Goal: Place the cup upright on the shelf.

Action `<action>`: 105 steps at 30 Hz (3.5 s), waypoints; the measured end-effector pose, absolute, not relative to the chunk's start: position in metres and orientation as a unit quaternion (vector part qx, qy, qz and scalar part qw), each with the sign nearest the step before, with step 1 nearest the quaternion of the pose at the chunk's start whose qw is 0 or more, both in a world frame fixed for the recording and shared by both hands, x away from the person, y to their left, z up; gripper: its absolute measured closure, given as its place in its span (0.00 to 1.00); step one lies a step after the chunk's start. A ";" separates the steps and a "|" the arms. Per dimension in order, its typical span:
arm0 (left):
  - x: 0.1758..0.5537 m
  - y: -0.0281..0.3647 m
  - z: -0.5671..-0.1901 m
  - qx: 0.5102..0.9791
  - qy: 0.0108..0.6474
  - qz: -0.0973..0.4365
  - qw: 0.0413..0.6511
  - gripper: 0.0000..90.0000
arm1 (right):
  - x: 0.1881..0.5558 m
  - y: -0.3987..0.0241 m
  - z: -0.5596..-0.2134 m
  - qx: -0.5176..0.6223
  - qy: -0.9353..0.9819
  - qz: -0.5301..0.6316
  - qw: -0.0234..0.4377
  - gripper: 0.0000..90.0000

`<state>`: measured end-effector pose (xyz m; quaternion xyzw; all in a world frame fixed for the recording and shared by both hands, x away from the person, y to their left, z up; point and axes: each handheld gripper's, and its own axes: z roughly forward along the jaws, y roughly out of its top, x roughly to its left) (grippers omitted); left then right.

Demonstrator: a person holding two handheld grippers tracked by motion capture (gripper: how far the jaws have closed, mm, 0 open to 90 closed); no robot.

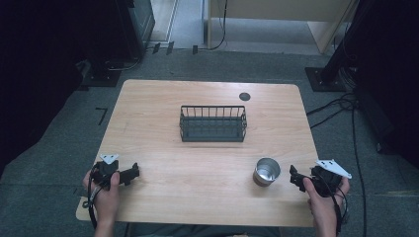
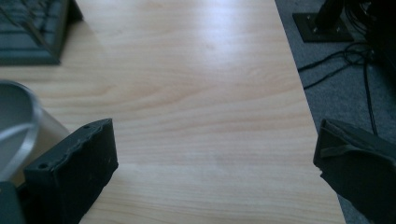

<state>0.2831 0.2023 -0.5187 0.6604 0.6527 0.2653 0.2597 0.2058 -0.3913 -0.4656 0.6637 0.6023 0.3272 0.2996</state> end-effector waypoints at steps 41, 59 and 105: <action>0.283 0.202 -0.519 0.660 0.653 0.265 0.260 0.00 | 0.215 -0.299 -0.477 0.600 0.660 0.383 0.240 0.00; 0.283 0.202 -0.519 0.660 0.653 0.265 0.260 0.00 | 0.225 -0.293 -0.499 0.621 0.656 0.361 0.231 0.17; 0.284 0.202 -0.519 0.660 0.653 0.265 0.260 0.00 | 0.268 -0.260 -0.423 0.565 0.682 0.396 0.243 0.18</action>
